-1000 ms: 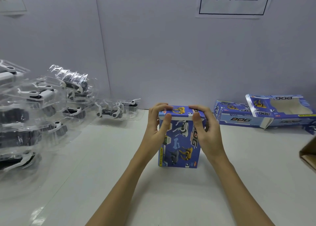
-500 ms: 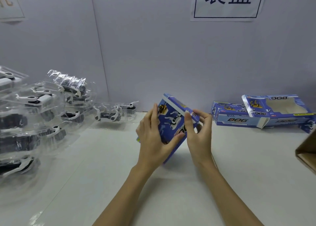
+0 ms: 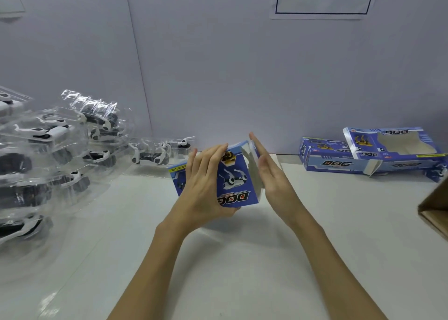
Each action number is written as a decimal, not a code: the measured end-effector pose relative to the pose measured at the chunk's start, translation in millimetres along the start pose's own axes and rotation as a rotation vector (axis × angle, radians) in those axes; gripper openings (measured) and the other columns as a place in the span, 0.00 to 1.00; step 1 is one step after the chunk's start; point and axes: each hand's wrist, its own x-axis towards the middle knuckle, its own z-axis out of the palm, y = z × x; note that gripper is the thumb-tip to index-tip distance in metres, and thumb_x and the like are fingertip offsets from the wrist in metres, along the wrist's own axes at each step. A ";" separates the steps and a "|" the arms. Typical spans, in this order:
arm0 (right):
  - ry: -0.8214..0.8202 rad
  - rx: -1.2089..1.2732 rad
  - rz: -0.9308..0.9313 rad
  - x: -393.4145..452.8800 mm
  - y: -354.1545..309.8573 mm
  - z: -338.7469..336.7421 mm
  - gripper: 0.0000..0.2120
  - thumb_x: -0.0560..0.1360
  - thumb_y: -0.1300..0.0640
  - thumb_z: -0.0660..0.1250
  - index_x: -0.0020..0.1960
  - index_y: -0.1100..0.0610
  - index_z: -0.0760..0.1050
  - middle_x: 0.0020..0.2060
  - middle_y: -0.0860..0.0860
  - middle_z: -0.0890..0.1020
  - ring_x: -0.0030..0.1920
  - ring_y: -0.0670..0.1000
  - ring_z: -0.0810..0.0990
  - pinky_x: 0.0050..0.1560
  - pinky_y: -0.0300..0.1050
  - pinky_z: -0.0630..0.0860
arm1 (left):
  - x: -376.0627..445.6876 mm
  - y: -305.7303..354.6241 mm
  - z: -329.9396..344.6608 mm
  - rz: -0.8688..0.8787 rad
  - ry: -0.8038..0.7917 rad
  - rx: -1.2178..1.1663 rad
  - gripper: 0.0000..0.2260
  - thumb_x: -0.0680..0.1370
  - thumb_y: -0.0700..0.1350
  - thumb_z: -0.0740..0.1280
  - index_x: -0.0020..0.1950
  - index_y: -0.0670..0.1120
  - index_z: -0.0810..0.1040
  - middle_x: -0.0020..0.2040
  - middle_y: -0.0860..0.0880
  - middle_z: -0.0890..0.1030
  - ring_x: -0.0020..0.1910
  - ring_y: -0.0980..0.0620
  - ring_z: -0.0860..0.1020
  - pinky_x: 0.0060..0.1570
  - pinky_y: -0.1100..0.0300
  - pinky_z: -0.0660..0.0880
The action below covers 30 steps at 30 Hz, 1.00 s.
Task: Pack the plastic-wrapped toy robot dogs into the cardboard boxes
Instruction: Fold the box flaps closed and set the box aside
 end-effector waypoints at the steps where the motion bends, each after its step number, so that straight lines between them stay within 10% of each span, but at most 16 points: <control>1: 0.002 -0.024 0.000 0.1 -0.4 0.3 0.24 0.82 0.42 0.56 0.77 0.31 0.63 0.66 0.39 0.79 0.66 0.44 0.80 0.48 0.45 0.85 | 0.2 2.1 0.2 0.003 0.006 -0.001 0.57 0.62 0.58 0.86 0.82 0.44 0.58 0.77 0.48 0.65 0.78 0.50 0.61 0.80 0.35 0.54; 9: 0.079 -0.110 -0.079 -0.8 7.2 2.2 0.23 0.84 0.46 0.59 0.77 0.32 0.65 0.60 0.38 0.82 0.62 0.49 0.83 0.43 0.45 0.85 | -0.2 6.7 1.1 0.064 0.008 0.124 0.49 0.65 0.62 0.80 0.80 0.61 0.58 0.78 0.45 0.63 0.77 0.46 0.59 0.73 0.32 0.60; 30: 0.075 -0.114 -0.084 0.8 11.7 -3.4 0.23 0.84 0.48 0.59 0.78 0.38 0.67 0.61 0.48 0.84 0.60 0.53 0.85 0.47 0.54 0.87 | -0.5 7.6 7.2 0.122 0.040 0.203 0.36 0.68 0.63 0.80 0.73 0.62 0.70 0.81 0.43 0.63 0.77 0.41 0.62 0.73 0.37 0.61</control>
